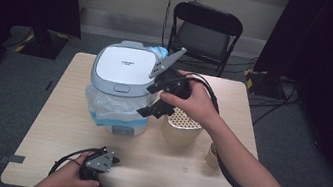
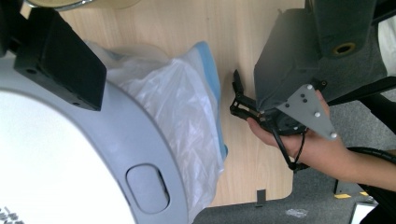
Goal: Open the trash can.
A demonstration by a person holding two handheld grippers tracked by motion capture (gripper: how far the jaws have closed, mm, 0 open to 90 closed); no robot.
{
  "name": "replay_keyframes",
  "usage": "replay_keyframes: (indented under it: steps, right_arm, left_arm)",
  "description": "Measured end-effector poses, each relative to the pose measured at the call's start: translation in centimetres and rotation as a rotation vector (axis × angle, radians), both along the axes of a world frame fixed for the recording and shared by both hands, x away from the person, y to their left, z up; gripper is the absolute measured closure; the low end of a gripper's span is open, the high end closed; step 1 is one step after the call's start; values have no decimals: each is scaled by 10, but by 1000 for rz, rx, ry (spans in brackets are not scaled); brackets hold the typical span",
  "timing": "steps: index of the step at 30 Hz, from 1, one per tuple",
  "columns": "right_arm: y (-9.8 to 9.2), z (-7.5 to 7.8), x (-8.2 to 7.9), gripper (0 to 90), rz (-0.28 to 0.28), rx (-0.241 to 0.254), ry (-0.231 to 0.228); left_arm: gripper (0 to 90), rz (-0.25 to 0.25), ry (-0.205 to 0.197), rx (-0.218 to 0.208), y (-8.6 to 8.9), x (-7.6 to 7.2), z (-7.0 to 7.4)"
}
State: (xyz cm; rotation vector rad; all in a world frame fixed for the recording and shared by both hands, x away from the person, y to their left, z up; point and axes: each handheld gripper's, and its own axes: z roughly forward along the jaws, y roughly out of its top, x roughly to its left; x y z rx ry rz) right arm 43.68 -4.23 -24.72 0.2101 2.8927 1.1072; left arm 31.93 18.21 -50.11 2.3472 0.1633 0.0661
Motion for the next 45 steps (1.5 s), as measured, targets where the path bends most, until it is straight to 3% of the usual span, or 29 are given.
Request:
replay_keyframes:
  steps: [14,20,31,42,45]
  right_arm:
    - [19,11,9,166,1,20,-1]
    - [32,7,15,165,28,59,0]
    - [53,4,10,168,66,67,4]
    - [59,0,8,183,75,74,12]
    - [61,0,6,183,79,53,1]
  left_arm:
    - [0,1,0,-1,0,0,0]
    - [0,0,0,0,0,0,0]
    - [0,0,0,0,0,0,0]
    - [0,0,1,0,0,0,0]
    - [0,-1,14,-2,0,0,-1]
